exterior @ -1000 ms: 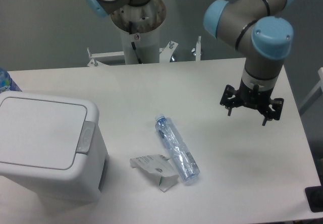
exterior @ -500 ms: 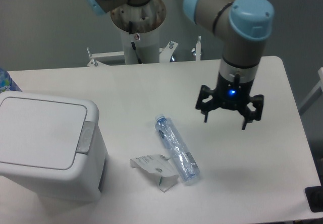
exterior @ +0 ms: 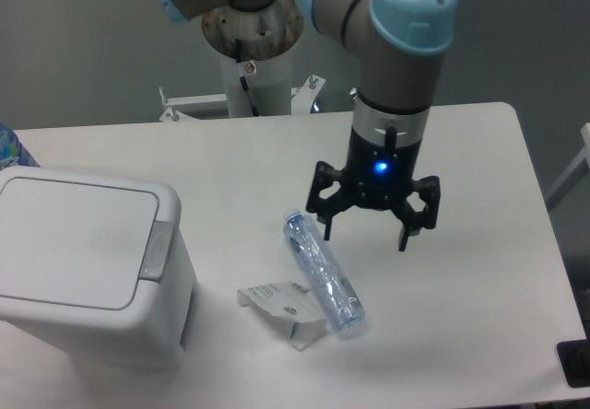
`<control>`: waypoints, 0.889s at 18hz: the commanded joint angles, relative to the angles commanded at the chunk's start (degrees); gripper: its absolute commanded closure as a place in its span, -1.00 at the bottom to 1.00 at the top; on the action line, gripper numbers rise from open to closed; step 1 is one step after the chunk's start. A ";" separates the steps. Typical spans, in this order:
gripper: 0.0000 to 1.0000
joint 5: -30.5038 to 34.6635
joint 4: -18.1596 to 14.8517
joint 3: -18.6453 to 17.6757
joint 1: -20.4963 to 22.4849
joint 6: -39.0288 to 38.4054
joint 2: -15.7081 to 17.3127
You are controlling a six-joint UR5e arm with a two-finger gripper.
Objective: Open the trash can
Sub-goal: 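Move the open gripper across the table toward the trash can's grey button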
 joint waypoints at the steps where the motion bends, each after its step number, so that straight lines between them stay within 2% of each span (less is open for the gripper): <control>1: -1.00 -0.53 0.09 0.09 -0.09 -0.27 0.17; 7: -1.00 -3.87 0.26 1.31 -3.16 -5.27 1.58; 13: -1.00 -5.02 0.53 1.41 -3.52 -11.68 1.93; 16: -1.00 -4.84 2.89 0.97 -5.88 -14.06 1.50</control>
